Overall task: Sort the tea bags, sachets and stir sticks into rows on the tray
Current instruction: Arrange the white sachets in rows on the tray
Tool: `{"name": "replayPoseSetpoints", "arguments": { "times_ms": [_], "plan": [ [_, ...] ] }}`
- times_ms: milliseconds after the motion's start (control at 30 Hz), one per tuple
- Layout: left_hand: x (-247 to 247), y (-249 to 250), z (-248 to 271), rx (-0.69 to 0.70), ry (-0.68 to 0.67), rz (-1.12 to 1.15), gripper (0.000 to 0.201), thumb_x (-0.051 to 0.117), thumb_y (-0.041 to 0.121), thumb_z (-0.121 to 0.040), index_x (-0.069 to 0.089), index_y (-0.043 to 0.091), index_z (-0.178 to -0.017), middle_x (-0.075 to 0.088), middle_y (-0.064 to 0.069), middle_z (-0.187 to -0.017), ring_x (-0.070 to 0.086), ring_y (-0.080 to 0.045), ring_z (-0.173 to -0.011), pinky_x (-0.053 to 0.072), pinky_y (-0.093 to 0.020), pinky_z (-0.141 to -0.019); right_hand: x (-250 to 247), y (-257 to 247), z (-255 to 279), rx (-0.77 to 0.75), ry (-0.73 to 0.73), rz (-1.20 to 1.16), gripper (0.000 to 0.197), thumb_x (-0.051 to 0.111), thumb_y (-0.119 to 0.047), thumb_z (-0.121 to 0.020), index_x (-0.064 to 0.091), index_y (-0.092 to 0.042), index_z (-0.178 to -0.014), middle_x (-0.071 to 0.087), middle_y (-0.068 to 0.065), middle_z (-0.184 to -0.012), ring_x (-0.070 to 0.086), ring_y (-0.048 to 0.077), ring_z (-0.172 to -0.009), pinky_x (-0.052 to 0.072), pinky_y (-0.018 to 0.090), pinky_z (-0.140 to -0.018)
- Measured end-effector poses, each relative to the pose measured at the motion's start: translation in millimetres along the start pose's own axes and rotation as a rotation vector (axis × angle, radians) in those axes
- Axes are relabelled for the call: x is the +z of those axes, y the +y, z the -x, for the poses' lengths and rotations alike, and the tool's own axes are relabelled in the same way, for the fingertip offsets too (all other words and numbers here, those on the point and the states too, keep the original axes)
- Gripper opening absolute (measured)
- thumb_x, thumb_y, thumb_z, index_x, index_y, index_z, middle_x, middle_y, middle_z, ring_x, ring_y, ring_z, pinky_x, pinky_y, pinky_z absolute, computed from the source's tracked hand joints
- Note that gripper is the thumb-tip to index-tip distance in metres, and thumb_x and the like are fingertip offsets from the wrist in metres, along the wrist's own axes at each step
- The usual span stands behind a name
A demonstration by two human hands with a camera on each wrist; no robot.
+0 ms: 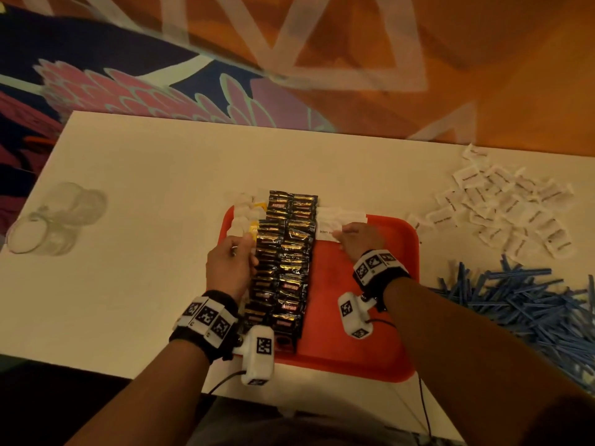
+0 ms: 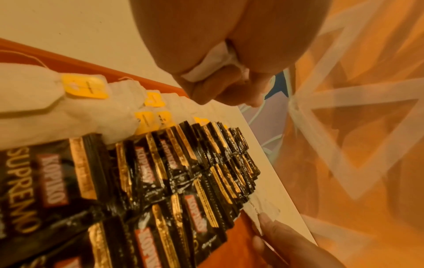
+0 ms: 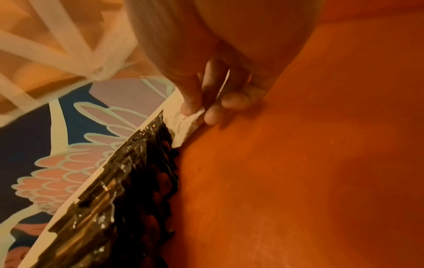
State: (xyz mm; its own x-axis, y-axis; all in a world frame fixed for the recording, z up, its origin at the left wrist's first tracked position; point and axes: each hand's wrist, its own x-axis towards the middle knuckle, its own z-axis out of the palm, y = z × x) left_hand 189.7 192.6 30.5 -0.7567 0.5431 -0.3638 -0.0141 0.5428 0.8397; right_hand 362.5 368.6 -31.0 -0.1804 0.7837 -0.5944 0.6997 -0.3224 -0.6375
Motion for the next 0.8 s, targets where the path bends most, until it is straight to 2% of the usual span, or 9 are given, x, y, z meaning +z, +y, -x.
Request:
{"name": "replayPoseSetpoints", "arguments": {
  "times_ms": [100,167,233,333,400,500,533,633,800],
  "plan": [
    [-2,-3,-2,-0.003,0.011,0.001,0.032,0.053,0.036,-0.101,0.066,0.011,-0.085,0.061,0.003,-0.059,0.055,-0.015,-0.055,0.044,-0.035,-0.063,6,-1,-3,0.001,0.071,0.14,0.02,0.071,-0.042,-0.085,0.069,-0.023,-0.091,0.066,-0.007,-0.095,0.059,0.011,-0.086,0.042,0.019,-0.061],
    [-3,-4,-2,-0.008,0.01,-0.002,0.032,0.053,0.036,-0.101,0.066,0.011,-0.086,0.061,0.005,-0.057,0.055,-0.014,-0.054,0.043,-0.034,-0.062,9,1,-5,-0.013,0.118,0.197,0.024,0.071,-0.046,-0.083,0.064,-0.024,-0.078,0.067,-0.006,-0.09,0.062,0.013,-0.086,0.042,0.021,-0.062],
    [-2,-4,-2,-0.013,0.01,0.006,0.032,0.053,0.037,-0.101,0.066,0.011,-0.086,0.061,0.005,-0.057,0.055,-0.013,-0.053,0.043,-0.032,-0.059,9,2,-3,-0.014,0.14,0.183,0.026,0.072,-0.046,-0.082,0.06,-0.024,-0.075,0.064,-0.006,-0.086,0.061,0.015,-0.085,0.045,0.026,-0.067],
    [-2,-2,1,-0.029,0.01,0.026,0.031,0.054,0.035,-0.101,0.066,0.011,-0.085,0.06,0.002,-0.06,0.054,-0.014,-0.054,0.041,-0.029,-0.054,7,2,2,-0.061,0.165,0.179,0.026,0.071,-0.042,-0.083,0.054,-0.023,-0.077,0.06,-0.007,-0.082,0.058,0.014,-0.079,0.048,0.029,-0.066],
    [-2,-2,3,-0.038,0.007,0.037,0.03,0.054,0.034,-0.101,0.066,0.013,-0.084,0.06,0.0,-0.061,0.053,-0.014,-0.054,0.041,-0.029,-0.054,8,-2,6,-0.18,0.151,0.235,0.021,0.07,-0.033,-0.086,0.053,-0.023,-0.079,0.059,-0.006,-0.08,0.058,0.015,-0.078,0.051,0.031,-0.069],
    [-4,-4,5,-0.045,0.006,0.033,0.032,0.054,0.035,-0.1,0.066,0.01,-0.085,0.061,0.0,-0.062,0.054,-0.016,-0.055,0.042,-0.03,-0.057,16,-8,8,-0.387,0.088,0.364,0.004,0.064,-0.019,-0.091,0.06,-0.019,-0.092,0.055,-0.003,-0.09,0.058,0.018,-0.087,0.045,0.028,-0.074],
    [-5,-5,6,-0.048,0.006,0.034,0.032,0.054,0.035,-0.1,0.066,0.009,-0.086,0.061,-0.001,-0.062,0.054,-0.016,-0.056,0.042,-0.031,-0.058,19,-8,8,-0.424,0.071,0.386,0.007,0.062,-0.017,-0.092,0.062,-0.019,-0.098,0.055,-0.001,-0.096,0.058,0.018,-0.091,0.045,0.028,-0.076],
    [-8,-5,9,-0.04,0.005,0.05,0.033,0.055,0.034,-0.1,0.066,0.006,-0.087,0.061,-0.001,-0.062,0.054,-0.016,-0.055,0.042,-0.03,-0.057,24,-8,8,-0.434,0.043,0.407,0.02,0.061,-0.016,-0.092,0.065,-0.023,-0.111,0.055,0.002,-0.111,0.057,0.018,-0.099,0.05,0.033,-0.083],
    [-10,-2,13,-0.059,-0.013,0.096,0.033,0.053,0.033,-0.102,0.066,0.006,-0.09,0.06,-0.001,-0.062,0.052,-0.012,-0.052,0.041,-0.024,-0.052,18,-10,14,-0.426,0.068,0.333,0.021,0.065,-0.016,-0.091,0.068,-0.021,-0.111,0.058,0.003,-0.107,0.058,0.019,-0.098,0.049,0.033,-0.087]
  ]
}}
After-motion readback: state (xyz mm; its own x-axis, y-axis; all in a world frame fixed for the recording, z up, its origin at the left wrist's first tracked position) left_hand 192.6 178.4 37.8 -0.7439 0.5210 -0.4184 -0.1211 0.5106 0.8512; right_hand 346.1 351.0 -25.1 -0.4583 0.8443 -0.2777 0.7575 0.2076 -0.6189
